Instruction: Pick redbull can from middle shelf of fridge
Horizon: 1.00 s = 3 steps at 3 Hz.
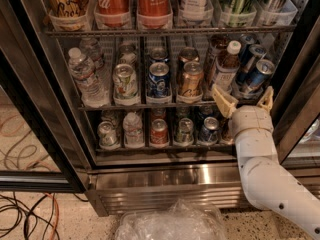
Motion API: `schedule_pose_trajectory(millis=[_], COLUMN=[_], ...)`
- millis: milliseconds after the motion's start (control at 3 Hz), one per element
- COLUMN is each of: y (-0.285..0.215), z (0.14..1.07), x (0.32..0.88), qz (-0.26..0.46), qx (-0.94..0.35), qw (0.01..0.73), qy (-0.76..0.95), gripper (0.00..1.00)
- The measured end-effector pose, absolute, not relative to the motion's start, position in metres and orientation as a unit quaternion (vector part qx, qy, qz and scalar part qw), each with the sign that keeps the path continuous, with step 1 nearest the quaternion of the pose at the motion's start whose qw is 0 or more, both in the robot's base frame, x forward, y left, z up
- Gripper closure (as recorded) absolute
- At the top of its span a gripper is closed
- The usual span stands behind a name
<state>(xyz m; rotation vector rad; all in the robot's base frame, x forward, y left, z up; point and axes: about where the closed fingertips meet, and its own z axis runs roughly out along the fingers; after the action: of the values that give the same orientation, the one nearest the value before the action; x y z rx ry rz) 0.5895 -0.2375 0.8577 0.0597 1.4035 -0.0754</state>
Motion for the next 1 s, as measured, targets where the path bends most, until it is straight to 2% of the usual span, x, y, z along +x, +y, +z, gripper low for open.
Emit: schedule_pose_trajectory(millis=[333, 667, 1000], y=[-0.2428, -0.2471, -0.2517], z=[0.8578, 0.8588, 0.8596], x=[0.5895, 0.5893, 0.5887], qz=[-0.055, -0.070, -0.080], qx=[0.044, 0.056, 0.065], qw=[0.759, 0.757, 0.756], qy=[0.648, 0.647, 0.647], gripper=[0.16, 0.26, 0.28])
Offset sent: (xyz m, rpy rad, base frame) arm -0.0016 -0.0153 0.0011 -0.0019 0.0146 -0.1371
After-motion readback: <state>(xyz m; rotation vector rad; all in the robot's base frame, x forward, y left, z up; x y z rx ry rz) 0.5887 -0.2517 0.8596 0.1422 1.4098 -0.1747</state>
